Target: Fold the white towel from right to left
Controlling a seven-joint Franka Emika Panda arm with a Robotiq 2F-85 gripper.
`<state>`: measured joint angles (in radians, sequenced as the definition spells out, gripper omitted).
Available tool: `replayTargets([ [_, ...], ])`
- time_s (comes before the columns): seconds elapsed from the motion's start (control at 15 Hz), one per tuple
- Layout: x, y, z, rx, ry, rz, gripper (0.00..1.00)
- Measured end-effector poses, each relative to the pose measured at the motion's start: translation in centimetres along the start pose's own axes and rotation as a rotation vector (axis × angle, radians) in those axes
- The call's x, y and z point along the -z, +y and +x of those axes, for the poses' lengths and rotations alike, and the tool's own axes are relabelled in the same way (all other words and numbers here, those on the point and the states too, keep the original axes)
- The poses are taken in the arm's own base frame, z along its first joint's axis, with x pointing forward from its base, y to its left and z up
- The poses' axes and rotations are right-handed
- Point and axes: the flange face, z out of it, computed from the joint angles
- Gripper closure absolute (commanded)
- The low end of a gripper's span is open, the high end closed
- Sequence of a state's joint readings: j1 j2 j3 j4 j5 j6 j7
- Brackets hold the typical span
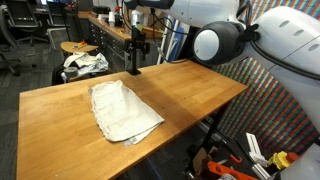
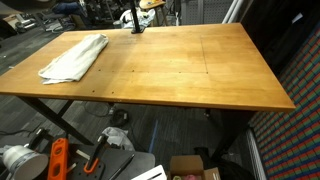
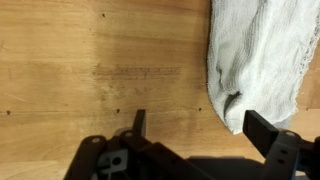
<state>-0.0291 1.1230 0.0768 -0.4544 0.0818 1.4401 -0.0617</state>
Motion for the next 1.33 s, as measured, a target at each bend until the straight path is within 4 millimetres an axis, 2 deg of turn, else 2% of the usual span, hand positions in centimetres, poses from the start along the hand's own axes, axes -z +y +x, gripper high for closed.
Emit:
replayTargets([
  [0.2, -0.3, -0.3, 0.0, 0.008, -0.004, 0.000, 0.00],
  [0.4, -0.2, -1.9, 0.1, 0.037, -0.003, -0.002, 0.00],
  [0.6, 0.5, -4.7, 0.0, 0.079, 0.010, -0.008, 0.00],
  [0.8, 1.2, -8.5, -0.2, 0.128, 0.023, -0.013, 0.00],
  [1.07, 0.7, -13.5, -0.3, 0.193, 0.037, -0.029, 0.00],
  [1.33, -0.2, -16.6, 1.3, 0.229, 0.174, -0.046, 0.00],
])
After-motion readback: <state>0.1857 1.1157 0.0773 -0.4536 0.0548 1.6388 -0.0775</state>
